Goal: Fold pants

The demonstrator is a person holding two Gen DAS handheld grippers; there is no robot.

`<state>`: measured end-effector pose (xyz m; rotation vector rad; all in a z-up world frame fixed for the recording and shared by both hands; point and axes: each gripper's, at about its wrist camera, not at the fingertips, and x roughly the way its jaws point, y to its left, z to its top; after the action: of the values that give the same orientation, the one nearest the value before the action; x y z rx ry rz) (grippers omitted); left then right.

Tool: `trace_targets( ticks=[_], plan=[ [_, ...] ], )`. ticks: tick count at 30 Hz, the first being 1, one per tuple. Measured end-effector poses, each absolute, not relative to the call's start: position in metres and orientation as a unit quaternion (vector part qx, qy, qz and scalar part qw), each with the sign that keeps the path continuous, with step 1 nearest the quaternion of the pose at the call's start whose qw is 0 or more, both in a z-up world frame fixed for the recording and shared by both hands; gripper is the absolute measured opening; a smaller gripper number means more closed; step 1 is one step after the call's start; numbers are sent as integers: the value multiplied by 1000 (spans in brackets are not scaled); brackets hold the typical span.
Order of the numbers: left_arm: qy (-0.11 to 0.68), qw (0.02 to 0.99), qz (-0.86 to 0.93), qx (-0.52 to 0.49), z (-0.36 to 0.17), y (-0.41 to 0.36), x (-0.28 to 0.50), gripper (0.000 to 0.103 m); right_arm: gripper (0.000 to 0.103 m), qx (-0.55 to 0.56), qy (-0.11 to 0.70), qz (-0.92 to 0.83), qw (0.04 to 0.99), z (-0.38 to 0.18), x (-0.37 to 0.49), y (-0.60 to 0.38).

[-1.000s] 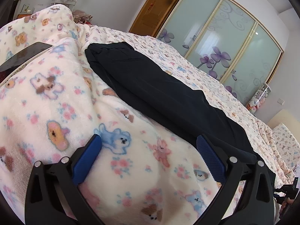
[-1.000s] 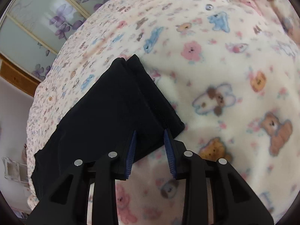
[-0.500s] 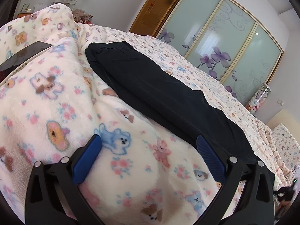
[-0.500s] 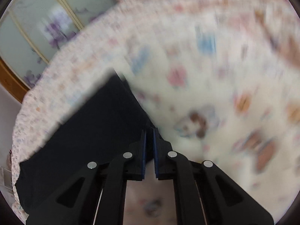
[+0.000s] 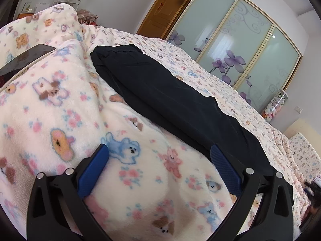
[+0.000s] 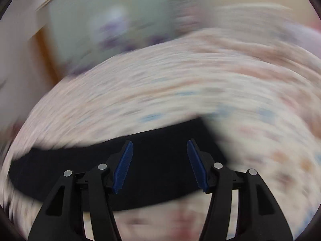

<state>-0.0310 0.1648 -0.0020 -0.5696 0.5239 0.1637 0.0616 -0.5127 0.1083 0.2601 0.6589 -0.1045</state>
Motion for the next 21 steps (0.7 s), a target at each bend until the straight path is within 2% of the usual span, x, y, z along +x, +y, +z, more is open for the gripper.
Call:
trace_targets(
  ticks=[5, 11, 12, 13, 14, 18, 20, 21],
  plan=[
    [256, 923, 82, -276, -2, 164, -30, 101, 54, 15, 381, 119, 917, 97, 159, -369],
    [265, 921, 89, -270, -1, 162, -25, 101, 52, -114, 416, 158, 888, 67, 238, -246],
    [266, 921, 89, -270, -1, 162, -24, 101, 48, -128, 428, 153, 882, 59, 247, -236],
    [266, 921, 89, -270, -1, 162, -24, 101, 17, -137, 441, 144, 875, 51, 250, -229],
    [267, 921, 88, -270, -1, 162, -23, 101, 15, -154, 470, 120, 861, 34, 261, -222],
    [266, 920, 84, -277, -1, 165, -22, 101, 17, -96, 469, 84, 874, 26, 268, -239],
    [263, 919, 82, -282, 0, 167, -23, 101, 26, -79, 462, 75, 880, 26, 266, -245],
    [261, 919, 81, -285, 0, 169, -24, 101, 43, -78, 456, 70, 884, 29, 262, -247]
  ],
)
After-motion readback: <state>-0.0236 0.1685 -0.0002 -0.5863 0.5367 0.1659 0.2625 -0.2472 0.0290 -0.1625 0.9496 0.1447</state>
